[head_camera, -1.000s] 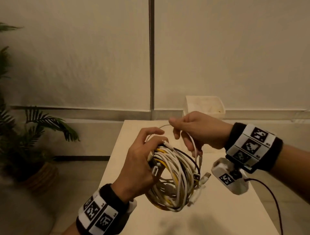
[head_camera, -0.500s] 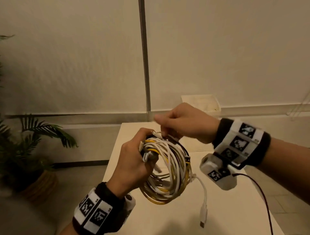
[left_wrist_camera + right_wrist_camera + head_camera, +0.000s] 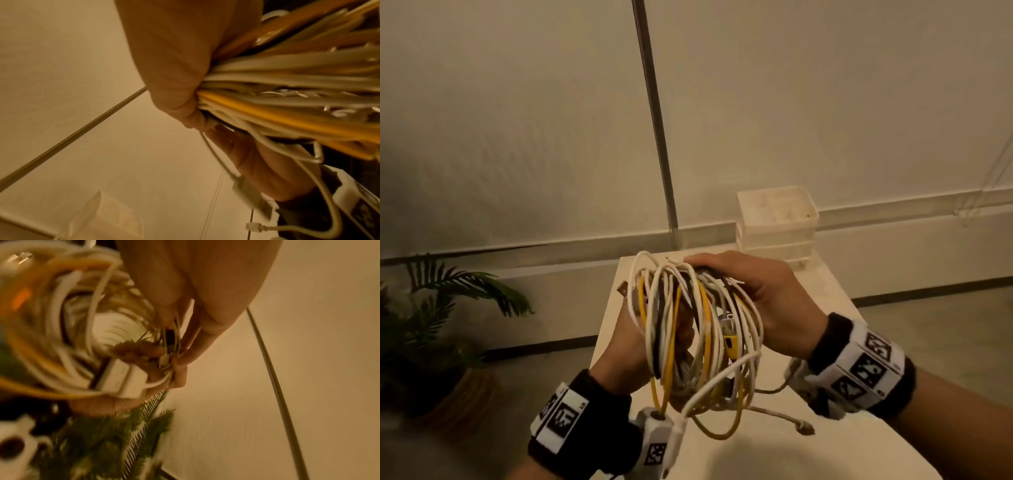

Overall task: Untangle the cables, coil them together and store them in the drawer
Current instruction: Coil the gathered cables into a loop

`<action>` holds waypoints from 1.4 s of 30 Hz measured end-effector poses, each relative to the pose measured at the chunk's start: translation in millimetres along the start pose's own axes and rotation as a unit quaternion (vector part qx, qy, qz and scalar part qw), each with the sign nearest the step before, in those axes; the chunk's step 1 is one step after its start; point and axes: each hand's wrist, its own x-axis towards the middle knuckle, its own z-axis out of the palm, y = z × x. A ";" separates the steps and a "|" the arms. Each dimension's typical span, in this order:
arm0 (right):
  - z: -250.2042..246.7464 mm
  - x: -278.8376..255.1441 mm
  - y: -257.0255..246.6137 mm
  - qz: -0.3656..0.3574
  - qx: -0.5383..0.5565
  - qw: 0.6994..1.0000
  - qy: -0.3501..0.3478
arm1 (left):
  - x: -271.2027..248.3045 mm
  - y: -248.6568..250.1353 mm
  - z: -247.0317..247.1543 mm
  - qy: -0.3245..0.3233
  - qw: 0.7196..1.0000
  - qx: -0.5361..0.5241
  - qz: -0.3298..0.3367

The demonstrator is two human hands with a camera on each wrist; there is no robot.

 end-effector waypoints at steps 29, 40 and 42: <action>-22.4 -24.8 56.6 0.248 0.055 0.967 0.026 | 27.2 -3.0 3.4 -0.036 0.986 0.086 0.141; 74.4 -75.6 46.6 0.375 0.384 0.838 -0.098 | 50.3 -15.0 6.5 -0.009 0.983 -0.179 0.031; 60.5 -69.0 31.6 0.332 0.435 0.837 -0.006 | 51.8 -20.9 10.0 0.042 0.991 -0.121 0.037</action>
